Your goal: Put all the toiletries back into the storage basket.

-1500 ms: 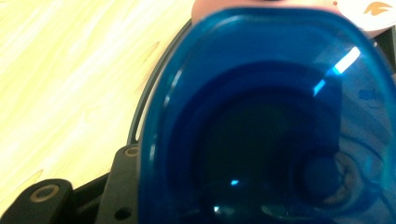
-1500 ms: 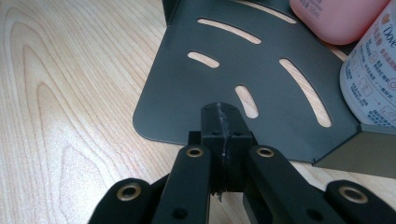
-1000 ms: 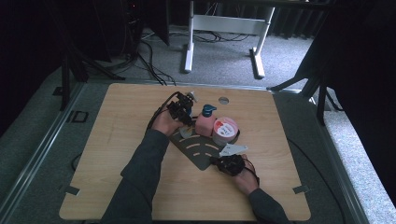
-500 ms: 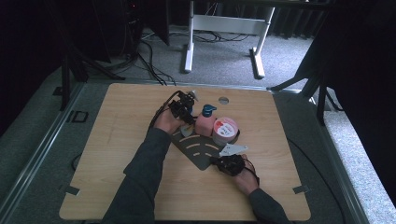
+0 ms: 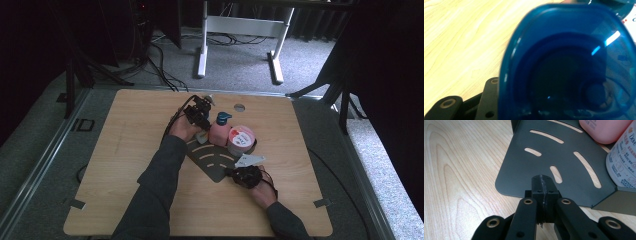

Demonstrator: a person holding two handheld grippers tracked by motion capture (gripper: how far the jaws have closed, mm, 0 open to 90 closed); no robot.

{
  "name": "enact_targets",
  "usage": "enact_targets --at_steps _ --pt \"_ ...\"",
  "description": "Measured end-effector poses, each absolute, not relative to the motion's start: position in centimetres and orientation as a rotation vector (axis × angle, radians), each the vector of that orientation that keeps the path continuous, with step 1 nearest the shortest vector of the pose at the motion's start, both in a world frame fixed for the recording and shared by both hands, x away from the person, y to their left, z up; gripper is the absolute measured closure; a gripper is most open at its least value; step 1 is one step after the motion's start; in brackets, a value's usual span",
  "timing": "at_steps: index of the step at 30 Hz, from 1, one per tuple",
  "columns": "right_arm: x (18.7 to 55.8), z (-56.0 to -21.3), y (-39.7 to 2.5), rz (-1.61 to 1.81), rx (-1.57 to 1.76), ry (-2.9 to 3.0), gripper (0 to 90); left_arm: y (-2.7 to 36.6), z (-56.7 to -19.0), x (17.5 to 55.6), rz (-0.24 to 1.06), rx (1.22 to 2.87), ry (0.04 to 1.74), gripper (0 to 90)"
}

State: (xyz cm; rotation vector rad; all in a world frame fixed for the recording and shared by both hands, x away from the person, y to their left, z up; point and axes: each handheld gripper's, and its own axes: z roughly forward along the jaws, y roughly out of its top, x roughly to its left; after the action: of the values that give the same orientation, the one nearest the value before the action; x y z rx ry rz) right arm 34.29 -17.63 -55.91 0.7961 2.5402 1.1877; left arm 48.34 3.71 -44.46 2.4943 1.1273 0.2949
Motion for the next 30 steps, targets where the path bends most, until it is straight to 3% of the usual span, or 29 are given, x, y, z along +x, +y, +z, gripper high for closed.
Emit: enact_targets --at_steps 30 --pt "34.31 -55.91 -17.62 1.188 0.792 2.542 90.0 3.19 -44.98 49.20 0.330 2.404 1.174 55.0"
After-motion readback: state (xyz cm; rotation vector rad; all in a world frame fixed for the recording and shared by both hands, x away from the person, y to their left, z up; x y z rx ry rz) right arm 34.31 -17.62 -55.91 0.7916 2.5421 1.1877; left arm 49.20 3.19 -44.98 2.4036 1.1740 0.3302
